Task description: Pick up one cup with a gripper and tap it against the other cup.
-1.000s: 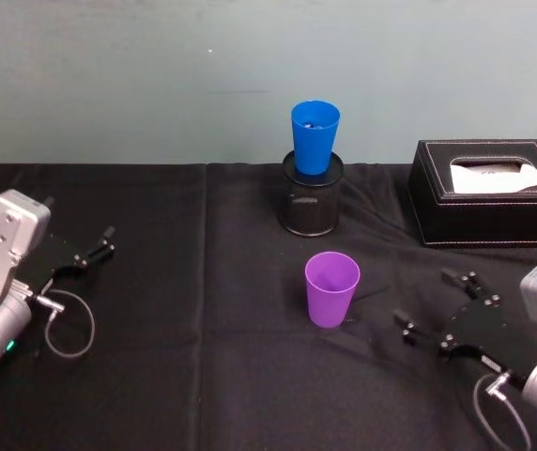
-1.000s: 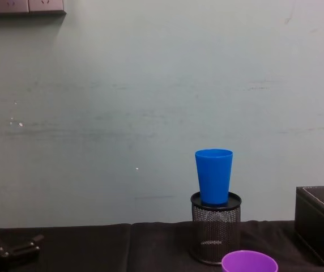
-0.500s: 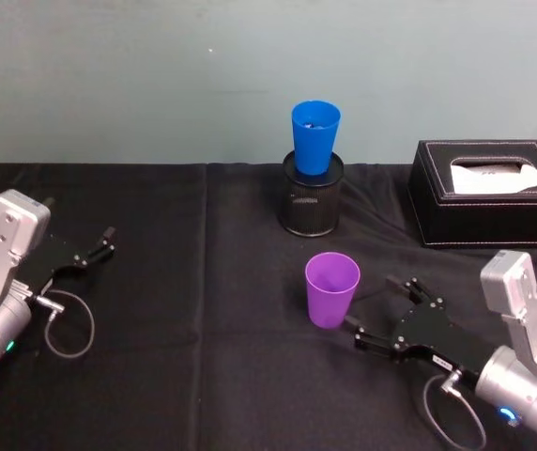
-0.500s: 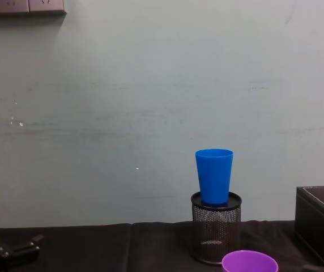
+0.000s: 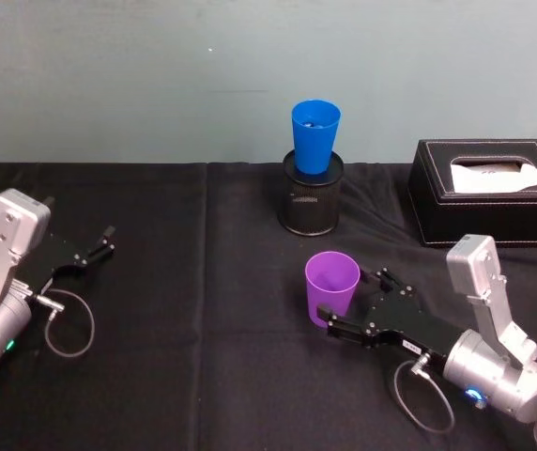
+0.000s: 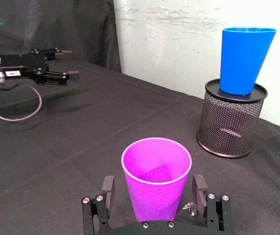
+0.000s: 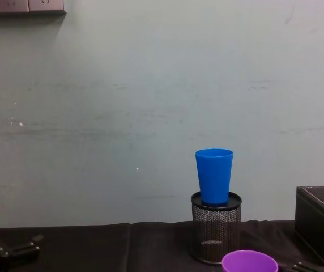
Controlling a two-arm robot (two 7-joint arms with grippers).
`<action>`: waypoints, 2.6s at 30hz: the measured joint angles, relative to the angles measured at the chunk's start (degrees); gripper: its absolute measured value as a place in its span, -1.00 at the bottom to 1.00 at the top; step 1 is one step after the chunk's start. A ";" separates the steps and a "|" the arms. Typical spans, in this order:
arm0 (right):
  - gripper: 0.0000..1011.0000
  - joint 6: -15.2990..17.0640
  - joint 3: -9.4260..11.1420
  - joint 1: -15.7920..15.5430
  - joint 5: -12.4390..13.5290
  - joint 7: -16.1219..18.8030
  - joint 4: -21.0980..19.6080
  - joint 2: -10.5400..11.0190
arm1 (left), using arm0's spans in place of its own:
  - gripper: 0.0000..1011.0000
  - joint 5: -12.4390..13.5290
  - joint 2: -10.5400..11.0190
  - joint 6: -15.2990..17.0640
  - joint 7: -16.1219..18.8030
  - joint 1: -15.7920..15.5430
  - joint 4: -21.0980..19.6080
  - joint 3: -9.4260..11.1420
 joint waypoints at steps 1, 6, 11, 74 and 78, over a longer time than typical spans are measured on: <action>0.98 0.01 -0.02 0.45 -0.39 0.05 0.69 -0.47 | 0.98 0.00 0.00 0.00 0.00 0.00 0.00 0.00; 0.98 0.01 0.03 1.54 -1.39 0.19 2.57 -1.73 | 0.98 0.00 0.00 0.00 0.00 0.00 0.00 0.00; 0.98 -0.34 0.29 2.54 -2.08 0.53 4.59 -3.22 | 0.98 0.00 0.00 0.00 0.00 0.00 0.00 0.00; 0.46 10.44 6.43 0.10 -4.28 -1.23 -12.81 -2.01 | 0.98 0.00 0.00 0.00 0.00 0.00 0.00 0.00; 0.46 10.40 6.40 0.10 -4.30 -1.22 -12.79 -2.01 | 0.98 0.00 0.00 0.00 0.00 0.00 0.00 0.00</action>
